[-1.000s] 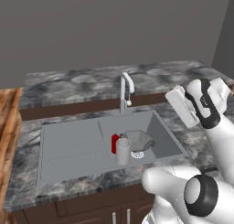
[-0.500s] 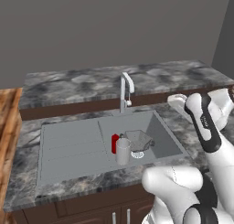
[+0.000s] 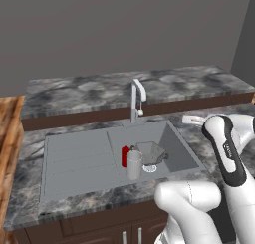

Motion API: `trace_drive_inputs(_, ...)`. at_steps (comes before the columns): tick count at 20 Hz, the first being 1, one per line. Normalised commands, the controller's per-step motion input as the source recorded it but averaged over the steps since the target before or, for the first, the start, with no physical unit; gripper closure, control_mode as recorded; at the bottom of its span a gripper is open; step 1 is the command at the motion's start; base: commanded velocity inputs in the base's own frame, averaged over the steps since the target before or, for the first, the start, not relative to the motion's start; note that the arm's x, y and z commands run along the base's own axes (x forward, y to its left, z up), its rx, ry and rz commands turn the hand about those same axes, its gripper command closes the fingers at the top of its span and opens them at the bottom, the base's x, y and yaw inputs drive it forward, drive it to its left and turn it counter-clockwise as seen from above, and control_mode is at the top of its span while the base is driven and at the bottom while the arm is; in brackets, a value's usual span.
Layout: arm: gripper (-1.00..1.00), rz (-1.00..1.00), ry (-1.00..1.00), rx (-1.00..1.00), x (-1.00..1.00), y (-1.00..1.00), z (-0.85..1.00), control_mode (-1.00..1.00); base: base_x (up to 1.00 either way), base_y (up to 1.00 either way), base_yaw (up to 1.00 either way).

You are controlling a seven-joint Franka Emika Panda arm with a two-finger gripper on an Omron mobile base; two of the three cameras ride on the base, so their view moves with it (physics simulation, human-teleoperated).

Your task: Pick the glass cup and colander and place them in the sink. Then turn on the water.

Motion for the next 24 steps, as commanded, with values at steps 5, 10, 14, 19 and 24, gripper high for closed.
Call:
trace_drive_inputs(5,-1.00,0.15,-0.28,-0.17,0.00,0.01,0.05,-1.00,0.00,0.00,0.00)
trace_drive_inputs(10,-1.00,0.12,-0.23,-0.16,0.00,0.09,0.03,-1.00,0.00,0.00,0.00)
trace_drive_inputs(14,-1.00,0.09,-0.16,-0.13,0.06,0.14,0.02,-1.00,0.00,0.00,0.00)
trace_drive_inputs(19,-1.00,0.07,-0.13,-0.13,0.08,0.15,0.03,-1.00,0.00,0.00,0.00)
trace_drive_inputs(24,-1.00,0.04,-0.06,-0.07,0.27,0.19,0.11,-1.00,0.00,0.00,0.00)
